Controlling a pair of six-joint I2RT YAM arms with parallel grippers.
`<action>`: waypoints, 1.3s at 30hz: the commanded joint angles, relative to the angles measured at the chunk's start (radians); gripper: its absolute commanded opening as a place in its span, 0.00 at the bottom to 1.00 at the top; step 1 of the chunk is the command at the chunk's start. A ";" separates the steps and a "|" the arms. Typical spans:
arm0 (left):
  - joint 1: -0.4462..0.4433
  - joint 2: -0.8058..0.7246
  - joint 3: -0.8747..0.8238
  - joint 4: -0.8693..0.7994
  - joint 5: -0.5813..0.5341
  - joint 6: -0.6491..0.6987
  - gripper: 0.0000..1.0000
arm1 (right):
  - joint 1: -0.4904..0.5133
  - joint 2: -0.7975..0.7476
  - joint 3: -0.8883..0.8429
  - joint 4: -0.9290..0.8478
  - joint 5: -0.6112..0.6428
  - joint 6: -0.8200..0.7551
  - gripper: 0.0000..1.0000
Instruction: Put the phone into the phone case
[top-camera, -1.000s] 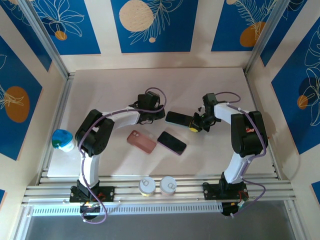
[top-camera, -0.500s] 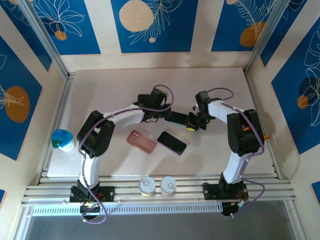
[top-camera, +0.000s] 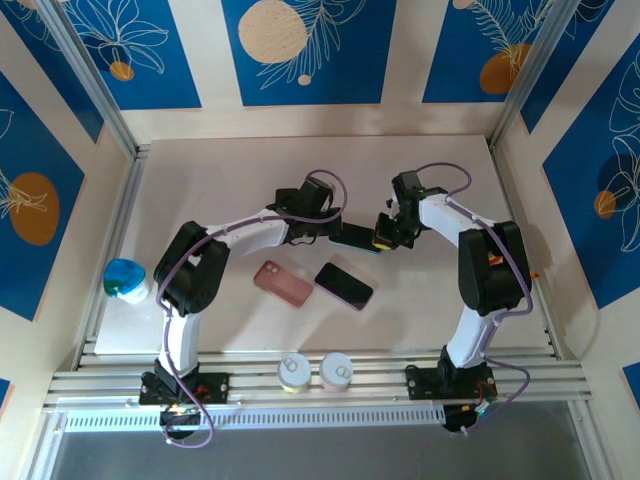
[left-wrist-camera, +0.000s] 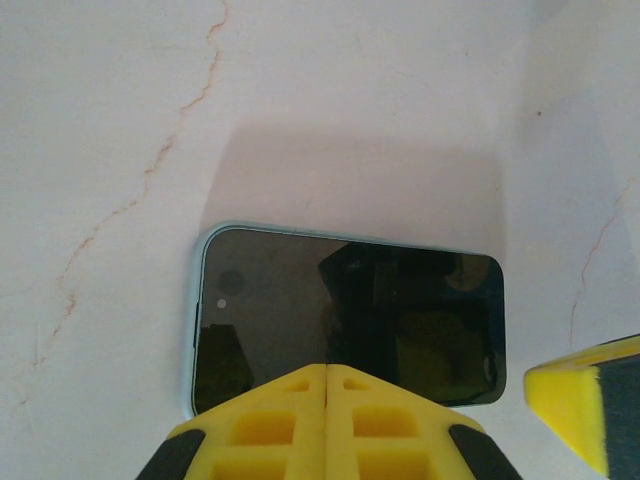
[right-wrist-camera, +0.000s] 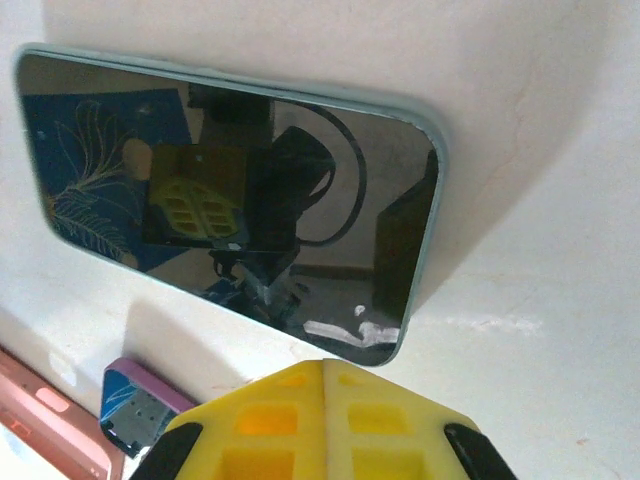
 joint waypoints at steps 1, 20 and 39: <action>-0.002 0.010 0.020 -0.012 -0.006 0.010 0.00 | -0.004 0.030 0.015 -0.006 0.013 -0.014 0.00; -0.002 0.121 0.102 -0.054 0.024 0.020 0.00 | 0.057 0.140 0.059 -0.084 0.149 -0.067 0.00; 0.008 0.152 0.011 -0.043 0.027 0.036 0.00 | 0.198 0.104 -0.028 -0.115 0.138 0.005 0.00</action>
